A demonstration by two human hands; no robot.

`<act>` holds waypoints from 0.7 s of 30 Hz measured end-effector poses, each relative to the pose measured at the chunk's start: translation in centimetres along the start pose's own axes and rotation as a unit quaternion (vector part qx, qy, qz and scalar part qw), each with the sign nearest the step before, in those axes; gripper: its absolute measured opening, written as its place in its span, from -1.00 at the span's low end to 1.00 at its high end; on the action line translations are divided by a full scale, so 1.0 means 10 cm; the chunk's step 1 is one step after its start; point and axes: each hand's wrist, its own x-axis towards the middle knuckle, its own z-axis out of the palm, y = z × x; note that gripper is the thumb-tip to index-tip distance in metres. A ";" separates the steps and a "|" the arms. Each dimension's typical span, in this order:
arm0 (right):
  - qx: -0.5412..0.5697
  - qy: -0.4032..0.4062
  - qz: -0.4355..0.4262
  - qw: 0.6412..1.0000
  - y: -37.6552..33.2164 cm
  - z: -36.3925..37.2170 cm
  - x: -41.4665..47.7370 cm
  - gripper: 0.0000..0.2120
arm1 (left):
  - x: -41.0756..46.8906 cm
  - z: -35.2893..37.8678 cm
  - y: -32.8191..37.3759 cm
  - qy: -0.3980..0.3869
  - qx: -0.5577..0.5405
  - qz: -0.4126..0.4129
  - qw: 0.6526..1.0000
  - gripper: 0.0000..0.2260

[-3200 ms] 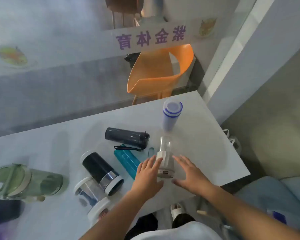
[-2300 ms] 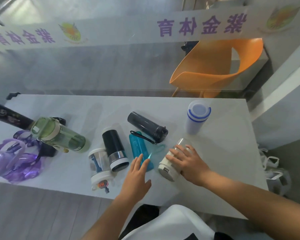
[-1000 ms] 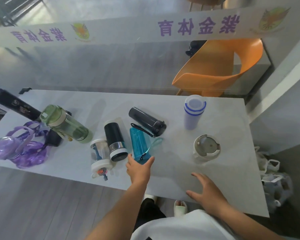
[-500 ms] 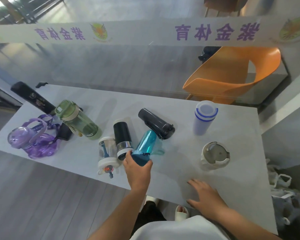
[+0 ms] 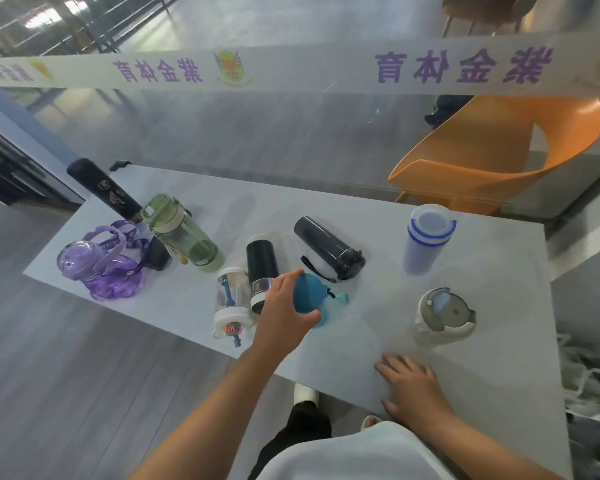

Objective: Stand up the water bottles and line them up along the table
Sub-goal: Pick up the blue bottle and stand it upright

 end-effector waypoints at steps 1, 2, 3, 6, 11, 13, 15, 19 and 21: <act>-0.003 0.006 -0.006 1.000 0.00 -0.01 0.00 -0.36 | 0.01 0.01 0.00 -0.006 0.000 0.002 1.000 -0.33; 0.004 0.021 -0.011 1.000 0.00 -0.02 0.00 -0.37 | 0.02 0.01 0.01 -0.008 -0.003 0.003 1.000 -0.33; 0.010 0.030 -0.012 0.999 0.00 -0.02 0.00 -0.37 | 0.03 0.01 0.00 -0.011 -0.006 0.003 1.000 -0.33; 0.008 0.028 -0.003 1.000 0.00 -0.01 0.00 -0.36 | 0.06 0.01 -0.02 -0.019 -0.014 0.008 1.000 -0.34; 0.045 0.019 -0.002 0.999 -0.13 -0.20 -0.03 -0.35 | 0.07 -0.03 -0.05 -0.039 -0.025 0.005 0.999 -0.35; 0.082 0.033 0.006 0.996 -0.18 -0.27 0.04 -0.36 | 0.06 -0.07 -0.05 -0.054 -0.041 0.015 0.998 -0.33; 0.169 0.070 0.014 0.983 -0.26 -0.38 0.11 -0.38 | 0.05 -0.11 -0.08 -0.061 -0.063 0.013 0.996 -0.33; 0.360 0.173 0.068 0.914 -0.48 -0.74 0.41 -0.51 | 0.08 -0.25 -0.15 -0.019 -0.095 -0.036 0.995 -0.54; 0.448 0.204 0.124 0.862 -0.56 -0.97 0.62 -0.57 | 0.11 -0.34 -0.23 0.001 -0.055 -0.043 0.998 -0.64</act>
